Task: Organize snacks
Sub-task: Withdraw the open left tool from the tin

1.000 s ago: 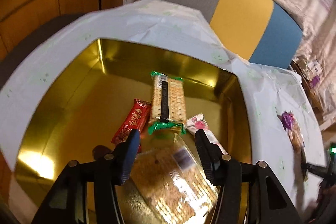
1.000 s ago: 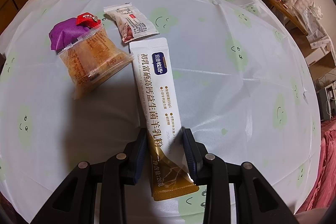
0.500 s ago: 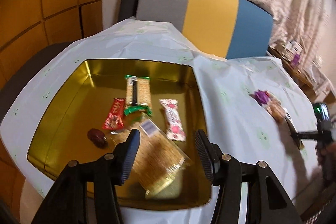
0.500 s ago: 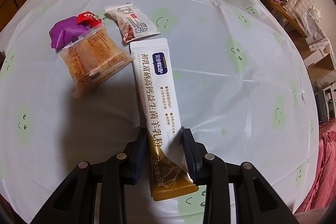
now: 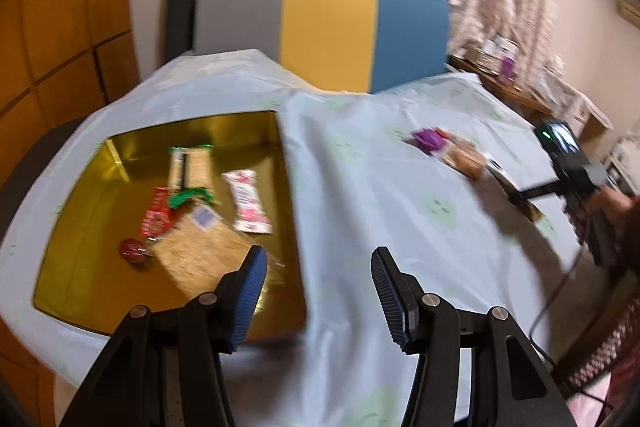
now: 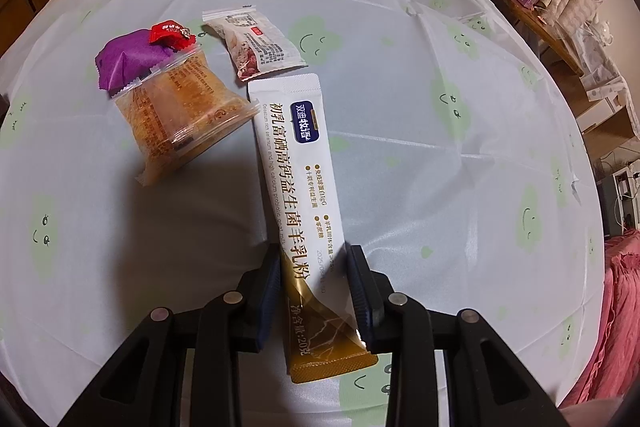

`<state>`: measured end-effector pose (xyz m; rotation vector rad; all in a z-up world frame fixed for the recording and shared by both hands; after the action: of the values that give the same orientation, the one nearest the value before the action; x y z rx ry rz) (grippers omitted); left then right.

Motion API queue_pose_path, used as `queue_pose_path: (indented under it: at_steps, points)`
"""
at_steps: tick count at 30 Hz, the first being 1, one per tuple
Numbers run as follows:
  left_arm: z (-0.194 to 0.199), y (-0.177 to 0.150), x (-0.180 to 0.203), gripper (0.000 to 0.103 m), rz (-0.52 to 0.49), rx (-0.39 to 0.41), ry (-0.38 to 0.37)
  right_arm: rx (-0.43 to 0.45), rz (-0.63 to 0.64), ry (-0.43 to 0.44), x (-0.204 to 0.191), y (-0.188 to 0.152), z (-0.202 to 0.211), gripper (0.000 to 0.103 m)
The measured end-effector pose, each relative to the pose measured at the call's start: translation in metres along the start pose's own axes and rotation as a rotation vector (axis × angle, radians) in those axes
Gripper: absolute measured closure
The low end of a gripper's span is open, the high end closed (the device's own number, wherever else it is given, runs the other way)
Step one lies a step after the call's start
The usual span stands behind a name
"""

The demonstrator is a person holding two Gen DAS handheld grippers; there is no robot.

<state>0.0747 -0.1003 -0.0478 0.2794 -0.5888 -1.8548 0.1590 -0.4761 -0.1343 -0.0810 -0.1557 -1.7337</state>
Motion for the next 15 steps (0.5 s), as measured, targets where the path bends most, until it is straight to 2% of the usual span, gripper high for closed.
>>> queue_pose_path:
  at_steps: [8, 15]
  points:
    - [-0.021, -0.019, 0.044, 0.048, -0.153, -0.045, -0.057, 0.008, 0.007, -0.008, -0.001, -0.002, 0.000, 0.071]
    - [-0.047, -0.037, 0.059, 0.048, -0.202, -0.107, -0.069, 0.011, 0.009, -0.012, -0.002, -0.002, 0.000, 0.071]
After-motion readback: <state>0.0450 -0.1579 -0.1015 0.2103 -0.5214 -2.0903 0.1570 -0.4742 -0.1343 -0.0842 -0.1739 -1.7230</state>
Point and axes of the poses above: each gripper's, at about its wrist camera, not at the fingertips, and z roughly against the way its jaws point, x to its right, y to its top, the point moved 4 cm from there along -z, roughly the way its jaws point, and after that the axes turned 14 degrees about -x, right-handed, at the moved point
